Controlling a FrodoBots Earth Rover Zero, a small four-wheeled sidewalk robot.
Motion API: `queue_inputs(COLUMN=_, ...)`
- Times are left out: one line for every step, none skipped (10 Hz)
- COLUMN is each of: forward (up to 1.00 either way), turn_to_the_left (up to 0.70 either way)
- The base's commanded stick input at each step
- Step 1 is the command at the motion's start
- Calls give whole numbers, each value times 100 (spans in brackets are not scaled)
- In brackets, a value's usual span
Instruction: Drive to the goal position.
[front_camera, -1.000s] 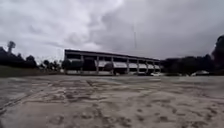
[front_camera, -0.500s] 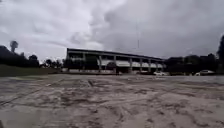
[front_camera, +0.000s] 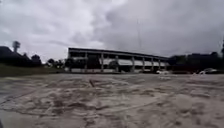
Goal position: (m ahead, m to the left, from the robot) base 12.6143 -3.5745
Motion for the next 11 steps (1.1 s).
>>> queue_inputs(forward=70, turn_to_the_left=0)
queue_inputs(forward=70, turn_to_the_left=0)
queue_inputs(forward=70, turn_to_the_left=0)
queue_inputs(forward=70, turn_to_the_left=0)
queue_inputs(forward=70, turn_to_the_left=0)
queue_inputs(forward=70, turn_to_the_left=0)
queue_inputs(forward=70, turn_to_the_left=0)
queue_inputs(forward=70, turn_to_the_left=0)
queue_inputs(forward=70, turn_to_the_left=0)
queue_inputs(forward=70, turn_to_the_left=0)
queue_inputs(forward=70, turn_to_the_left=0)
